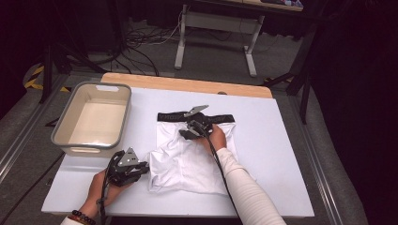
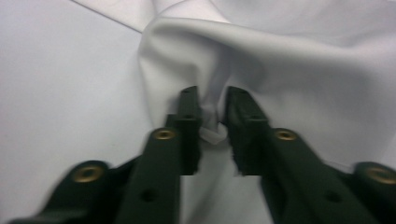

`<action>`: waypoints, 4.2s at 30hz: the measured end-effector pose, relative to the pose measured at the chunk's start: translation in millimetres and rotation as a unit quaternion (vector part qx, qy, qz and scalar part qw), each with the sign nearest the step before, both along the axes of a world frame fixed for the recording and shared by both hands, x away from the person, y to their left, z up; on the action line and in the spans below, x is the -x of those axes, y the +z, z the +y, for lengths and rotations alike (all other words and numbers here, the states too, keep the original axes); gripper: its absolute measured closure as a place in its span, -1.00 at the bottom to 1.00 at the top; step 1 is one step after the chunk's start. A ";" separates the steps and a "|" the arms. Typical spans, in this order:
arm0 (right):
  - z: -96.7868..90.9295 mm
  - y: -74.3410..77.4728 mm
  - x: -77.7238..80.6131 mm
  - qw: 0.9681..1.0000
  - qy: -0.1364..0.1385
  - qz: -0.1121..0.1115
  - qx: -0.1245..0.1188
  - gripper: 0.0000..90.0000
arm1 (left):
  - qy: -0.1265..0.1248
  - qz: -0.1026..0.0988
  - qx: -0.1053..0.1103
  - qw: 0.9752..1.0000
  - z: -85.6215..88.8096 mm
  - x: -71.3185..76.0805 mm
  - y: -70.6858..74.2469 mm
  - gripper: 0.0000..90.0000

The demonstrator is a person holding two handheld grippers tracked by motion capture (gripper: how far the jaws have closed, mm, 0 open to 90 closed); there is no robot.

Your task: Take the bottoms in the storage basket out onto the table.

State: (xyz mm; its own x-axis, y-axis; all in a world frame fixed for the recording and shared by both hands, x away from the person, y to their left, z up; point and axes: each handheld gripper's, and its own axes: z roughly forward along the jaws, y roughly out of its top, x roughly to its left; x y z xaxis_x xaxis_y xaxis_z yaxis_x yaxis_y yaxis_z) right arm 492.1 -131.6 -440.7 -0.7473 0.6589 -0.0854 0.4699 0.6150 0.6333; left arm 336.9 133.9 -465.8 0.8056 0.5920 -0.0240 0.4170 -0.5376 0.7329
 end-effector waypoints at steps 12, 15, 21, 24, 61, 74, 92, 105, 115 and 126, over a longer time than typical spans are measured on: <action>-4.2 10.0 -7.5 0.998 -0.035 -0.057 0.019 0.99 | 0.002 -0.062 0.063 0.996 3.2 10.2 38.9 0.91; -11.5 16.9 -10.8 0.996 -0.053 -0.074 0.017 0.99 | -0.003 -0.081 0.058 0.995 -4.6 9.4 47.5 0.91; -37.9 28.7 -22.2 0.986 -0.112 -0.109 0.060 0.98 | -0.002 -0.122 0.088 0.989 -17.0 6.3 67.4 0.87; -45.4 27.3 -24.3 0.984 -0.123 -0.104 0.070 0.95 | 0.001 -0.125 0.078 0.989 -19.1 7.4 67.1 0.77; -12.0 -12.7 144.4 0.989 0.145 -0.032 -0.015 0.25 | -0.013 -0.015 0.033 0.999 -41.6 13.3 8.0 -0.18; -56.3 31.5 145.9 0.986 0.073 -0.103 -0.110 0.99 | 0.011 -0.026 0.013 1.000 -55.2 -0.8 3.4 -0.32; -145.9 53.0 125.5 0.973 -0.072 -0.151 -0.160 0.99 | 0.000 -0.016 -0.013 1.000 -72.0 -15.9 2.6 -0.09; -149.2 36.5 117.2 0.977 -0.081 -0.134 -0.145 0.99 | -0.010 -0.066 -0.002 0.998 -38.8 5.2 38.9 0.89; -130.1 37.6 127.0 0.980 -0.044 -0.135 -0.140 0.98 | 0.028 -0.096 0.033 0.994 -3.4 17.5 58.8 0.84; -128.9 29.6 122.1 0.984 -0.058 -0.124 -0.116 0.76 | -0.102 -0.076 0.008 0.992 -77.1 15.1 30.7 0.26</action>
